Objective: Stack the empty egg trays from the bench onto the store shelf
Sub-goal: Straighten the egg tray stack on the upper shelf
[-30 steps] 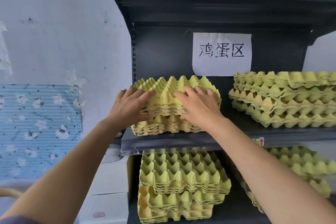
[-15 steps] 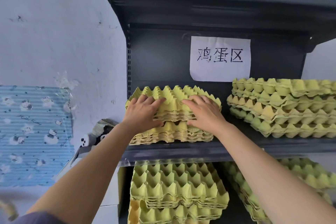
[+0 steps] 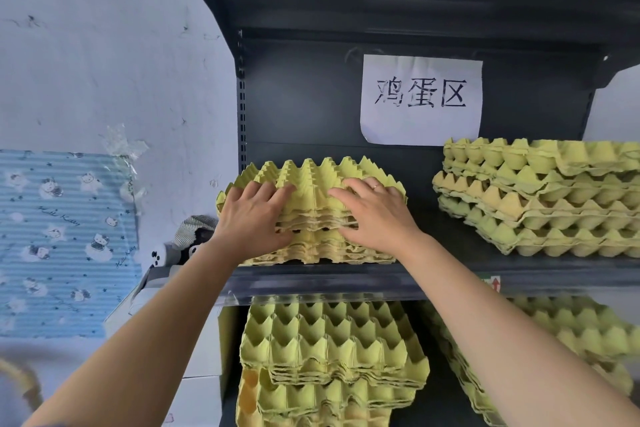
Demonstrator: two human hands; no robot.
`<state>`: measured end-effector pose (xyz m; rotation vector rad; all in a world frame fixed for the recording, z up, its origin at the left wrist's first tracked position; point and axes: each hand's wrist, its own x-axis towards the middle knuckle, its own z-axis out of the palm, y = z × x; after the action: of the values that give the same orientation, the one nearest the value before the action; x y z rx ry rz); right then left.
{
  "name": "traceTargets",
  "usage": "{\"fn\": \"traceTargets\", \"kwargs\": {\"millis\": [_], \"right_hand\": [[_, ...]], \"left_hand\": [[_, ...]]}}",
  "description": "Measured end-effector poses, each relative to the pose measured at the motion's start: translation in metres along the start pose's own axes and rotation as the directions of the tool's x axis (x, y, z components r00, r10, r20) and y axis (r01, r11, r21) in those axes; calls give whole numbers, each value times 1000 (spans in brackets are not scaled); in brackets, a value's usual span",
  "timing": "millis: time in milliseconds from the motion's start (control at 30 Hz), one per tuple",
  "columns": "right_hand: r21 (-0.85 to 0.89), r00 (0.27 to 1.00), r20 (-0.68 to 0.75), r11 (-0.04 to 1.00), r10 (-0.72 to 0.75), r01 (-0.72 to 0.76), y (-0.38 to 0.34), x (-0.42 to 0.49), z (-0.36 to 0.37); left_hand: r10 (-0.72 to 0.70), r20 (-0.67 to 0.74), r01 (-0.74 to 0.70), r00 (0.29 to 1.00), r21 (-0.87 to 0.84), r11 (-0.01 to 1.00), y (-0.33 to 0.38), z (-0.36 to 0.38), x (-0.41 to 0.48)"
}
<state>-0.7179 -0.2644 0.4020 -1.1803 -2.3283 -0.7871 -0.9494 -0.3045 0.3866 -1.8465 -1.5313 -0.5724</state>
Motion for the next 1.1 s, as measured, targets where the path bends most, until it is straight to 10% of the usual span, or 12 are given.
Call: {"fn": "traceTargets", "kwargs": {"millis": [633,1100], "right_hand": [[-63,999,-27,997,42,-44,2,-15,-3],[294,926,-131,906,354,-304,2,-37,9]], "left_hand": [[-13,44,11,999,48,999,23,-5,1],[-15,20,16,1000,-59,998,38,-15,-6]]}}
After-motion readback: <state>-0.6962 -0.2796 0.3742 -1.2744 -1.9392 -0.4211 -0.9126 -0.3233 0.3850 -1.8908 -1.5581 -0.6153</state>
